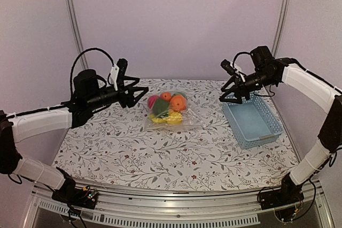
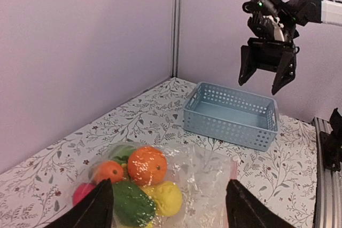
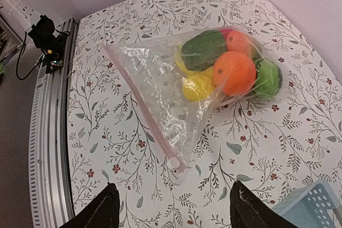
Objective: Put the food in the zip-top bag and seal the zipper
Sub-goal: Place the zipper food storage bag at the center of the board, then reset both arms
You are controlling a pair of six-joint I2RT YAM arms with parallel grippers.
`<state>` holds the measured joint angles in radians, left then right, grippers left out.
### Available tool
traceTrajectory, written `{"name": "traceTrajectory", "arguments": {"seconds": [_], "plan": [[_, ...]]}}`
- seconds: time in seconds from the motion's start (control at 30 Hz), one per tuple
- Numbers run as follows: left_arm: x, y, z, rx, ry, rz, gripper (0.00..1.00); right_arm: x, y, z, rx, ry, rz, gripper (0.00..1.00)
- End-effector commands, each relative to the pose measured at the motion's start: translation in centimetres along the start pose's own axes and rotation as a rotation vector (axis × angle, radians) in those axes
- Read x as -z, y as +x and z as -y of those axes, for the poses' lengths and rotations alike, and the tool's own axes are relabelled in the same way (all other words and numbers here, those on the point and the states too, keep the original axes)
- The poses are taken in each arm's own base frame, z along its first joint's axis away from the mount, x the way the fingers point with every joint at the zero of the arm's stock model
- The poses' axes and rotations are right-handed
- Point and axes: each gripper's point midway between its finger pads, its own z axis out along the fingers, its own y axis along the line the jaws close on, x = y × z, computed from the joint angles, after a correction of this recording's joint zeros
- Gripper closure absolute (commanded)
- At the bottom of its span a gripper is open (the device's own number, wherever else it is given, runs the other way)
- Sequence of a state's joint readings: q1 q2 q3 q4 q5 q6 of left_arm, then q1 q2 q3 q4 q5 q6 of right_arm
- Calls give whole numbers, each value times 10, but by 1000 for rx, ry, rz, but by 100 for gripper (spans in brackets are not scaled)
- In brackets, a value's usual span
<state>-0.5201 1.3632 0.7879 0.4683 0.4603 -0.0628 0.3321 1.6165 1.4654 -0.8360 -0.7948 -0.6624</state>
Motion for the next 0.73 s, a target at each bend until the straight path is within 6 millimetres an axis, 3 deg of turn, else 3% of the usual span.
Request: {"name": "traceTrajectory", "arguments": {"seconds": [0.0,0.1,0.23,0.37,0.47,0.53,0.7], "plan": [[32,-24,-24,-58,-232,-13,17,43,-29,22,-27,195,133,24],[51,-37,-59,-72,-448,-36,10,67,-26,60,-141,344,163,2],[78,-53,-104,-84,-718,-84,6,104,-23,99,-302,437,232,1],[105,-69,-130,-109,-897,-90,0,150,-18,134,-431,627,282,1],[112,-71,-136,-102,-918,-84,0,172,-16,142,-439,771,286,1],[108,-66,-135,-99,-889,-87,0,177,-12,140,-425,812,291,1],[97,-46,-136,-48,-834,-92,0,170,7,134,-403,831,280,1]]}}
